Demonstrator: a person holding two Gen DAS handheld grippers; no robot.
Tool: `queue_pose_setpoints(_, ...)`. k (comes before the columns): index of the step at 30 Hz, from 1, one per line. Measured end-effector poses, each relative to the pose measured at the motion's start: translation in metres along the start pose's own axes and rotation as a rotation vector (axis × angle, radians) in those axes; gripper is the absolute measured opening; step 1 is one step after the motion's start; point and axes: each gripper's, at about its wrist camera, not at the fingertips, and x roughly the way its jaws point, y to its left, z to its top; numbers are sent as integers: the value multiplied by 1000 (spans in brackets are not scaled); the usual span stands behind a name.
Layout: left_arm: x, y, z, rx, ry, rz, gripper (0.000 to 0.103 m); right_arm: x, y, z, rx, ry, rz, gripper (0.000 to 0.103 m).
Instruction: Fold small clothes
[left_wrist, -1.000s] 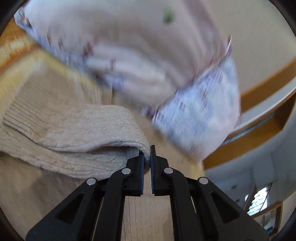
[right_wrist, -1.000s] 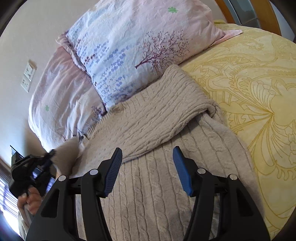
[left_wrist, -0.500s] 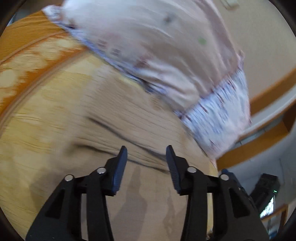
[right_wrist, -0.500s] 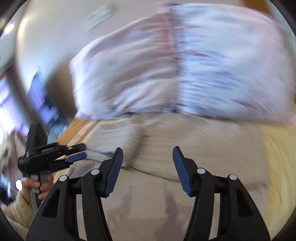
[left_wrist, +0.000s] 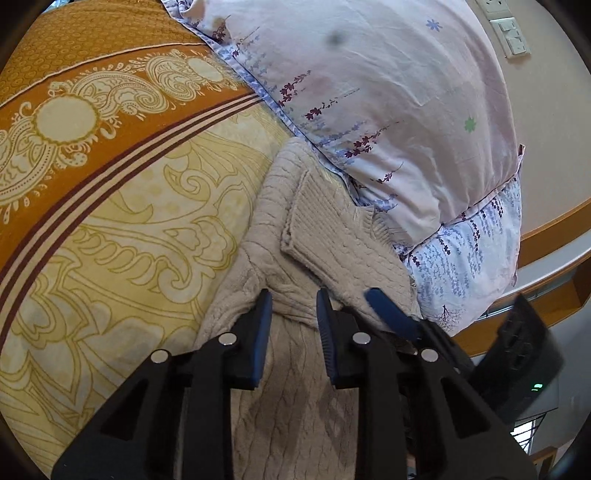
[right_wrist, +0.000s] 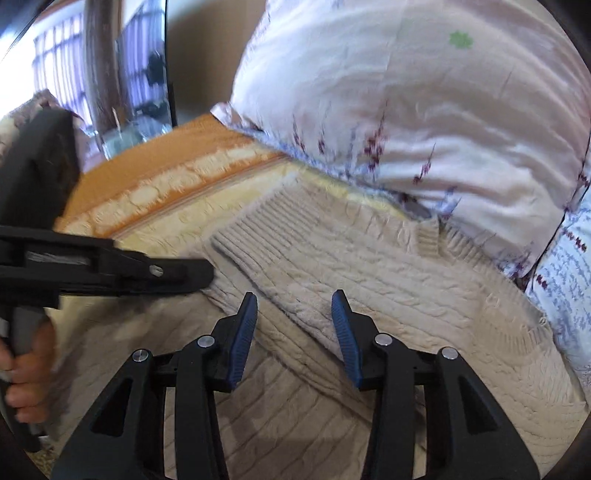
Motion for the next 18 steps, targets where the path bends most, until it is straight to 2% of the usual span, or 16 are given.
queue_pose_setpoints(1,0,0,0,2,2,-1,25,0,0,-3,-7,-10,-28,27)
queue_pose_setpoints(2,-1,1,0,2,2,-2,25,-1,-2,-5,-1,-15,-44,18)
queue_pose_setpoints(4,-1,0,0,5,1,1,25,-9,-13,-5,67,-45,-21,7)
queue_pose_setpoints(9,-1,-1,-1,14,-1,10,26,-61,-65,-18,363,-203,-45,7)
queue_pose_setpoints(11,-1,-2,-1,18,2,8,28,-94,-98,-44,559,-278,-76,7)
queue_pose_setpoints(13,-1,-3,-1,25,7,-1,35,-121,-128,-81,741,-313,-128,7)
queue_pose_setpoints(15,-1,-5,-1,33,11,-8,40,-135,-148,-126,880,-266,-188,7)
queue_pose_setpoints(18,0,-9,-3,47,22,-21,52,-141,-164,-163,970,-177,-202,9)
